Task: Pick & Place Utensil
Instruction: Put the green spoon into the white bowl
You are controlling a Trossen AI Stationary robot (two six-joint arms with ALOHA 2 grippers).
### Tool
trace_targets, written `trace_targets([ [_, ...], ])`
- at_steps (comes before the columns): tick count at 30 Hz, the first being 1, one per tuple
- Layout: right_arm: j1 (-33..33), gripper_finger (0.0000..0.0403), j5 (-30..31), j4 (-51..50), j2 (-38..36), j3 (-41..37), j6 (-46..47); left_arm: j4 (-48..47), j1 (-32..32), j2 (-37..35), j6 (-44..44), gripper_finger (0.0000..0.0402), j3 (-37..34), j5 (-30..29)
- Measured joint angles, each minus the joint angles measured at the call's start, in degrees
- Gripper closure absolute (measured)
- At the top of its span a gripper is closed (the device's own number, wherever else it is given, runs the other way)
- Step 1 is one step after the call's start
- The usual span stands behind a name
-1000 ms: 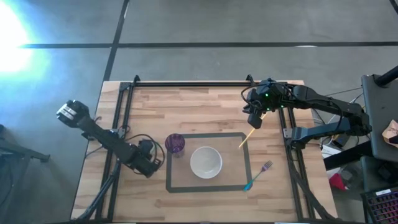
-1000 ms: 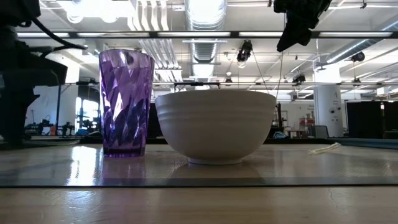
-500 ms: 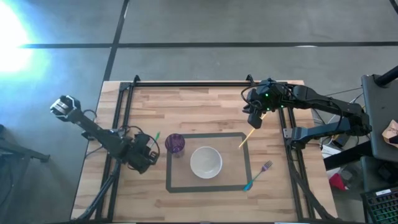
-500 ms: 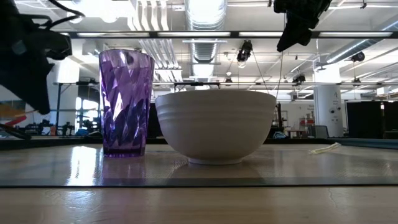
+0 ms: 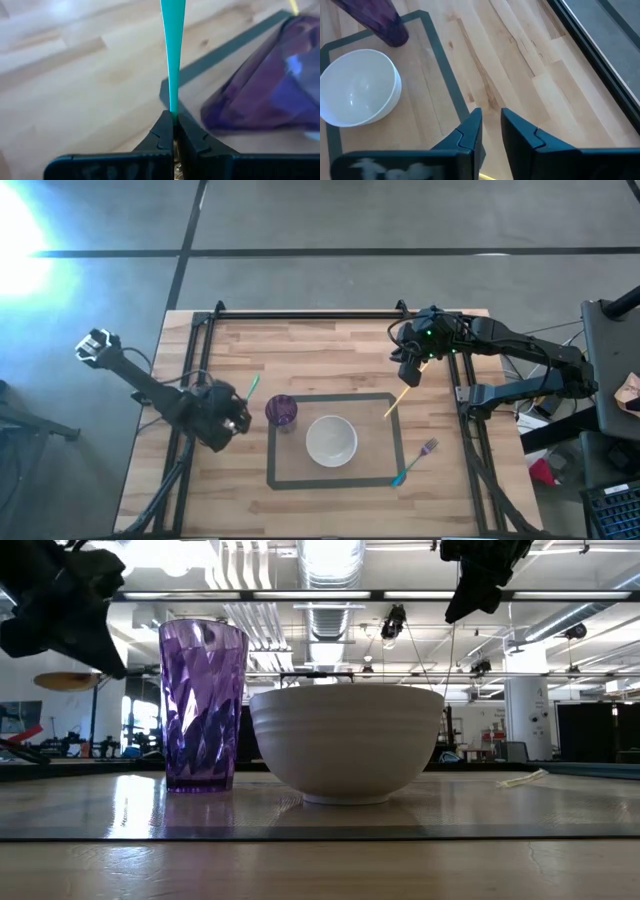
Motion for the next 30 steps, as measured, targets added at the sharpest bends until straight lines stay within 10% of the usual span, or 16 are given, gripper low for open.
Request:
trace_targets([
  [15, 0.04, 0.0344, 0.0, 0.07, 0.0, 0.0, 0.92, 10.8, 0.02, -6.56, 18.15, 0.0399, 0.0, -21.43],
  [30, 0.41, 0.0334, -0.13, 4.89, -0.04, -3.53, -0.43, 54.92, 2.21, -7.13, 68.17, 0.0397, 0.02, -30.76],
])
